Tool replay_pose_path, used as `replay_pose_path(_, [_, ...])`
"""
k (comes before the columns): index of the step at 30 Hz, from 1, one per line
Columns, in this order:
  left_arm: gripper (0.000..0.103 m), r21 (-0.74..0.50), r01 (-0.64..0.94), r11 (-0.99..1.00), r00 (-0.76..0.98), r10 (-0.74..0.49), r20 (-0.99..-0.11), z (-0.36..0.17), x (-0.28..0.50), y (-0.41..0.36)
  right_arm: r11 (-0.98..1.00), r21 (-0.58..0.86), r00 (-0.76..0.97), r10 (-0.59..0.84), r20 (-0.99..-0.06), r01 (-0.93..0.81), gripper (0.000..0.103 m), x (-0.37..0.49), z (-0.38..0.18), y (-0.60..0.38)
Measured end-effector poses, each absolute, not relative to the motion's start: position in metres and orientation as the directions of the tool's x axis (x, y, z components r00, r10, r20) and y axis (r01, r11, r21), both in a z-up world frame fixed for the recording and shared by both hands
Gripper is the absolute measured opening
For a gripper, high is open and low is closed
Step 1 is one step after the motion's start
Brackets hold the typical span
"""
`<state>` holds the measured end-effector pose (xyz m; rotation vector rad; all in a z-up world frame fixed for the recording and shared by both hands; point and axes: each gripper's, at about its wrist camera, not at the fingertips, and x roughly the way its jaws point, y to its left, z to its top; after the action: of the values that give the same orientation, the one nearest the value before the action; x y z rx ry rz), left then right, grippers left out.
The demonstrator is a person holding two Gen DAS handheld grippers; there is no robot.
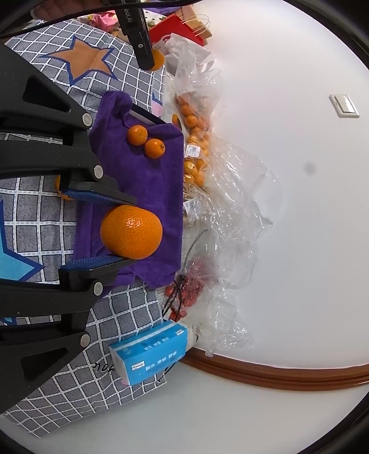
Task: Organize fruits
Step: 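Carry the orange with the left tool while the right tool carries its orange over the towel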
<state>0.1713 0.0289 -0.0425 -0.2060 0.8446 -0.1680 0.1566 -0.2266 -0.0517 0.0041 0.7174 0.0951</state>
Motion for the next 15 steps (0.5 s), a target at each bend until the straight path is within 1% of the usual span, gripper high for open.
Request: replay_pose_path(15, [0.032, -0.241, 0.049, 0.969, 0.635, -0.216, -0.742, -0.055, 0.187, 0.032, 0.996, 0.033, 0.727, 0.080, -0.682, -0.079, 0.033, 0.174, -0.066, -0.224])
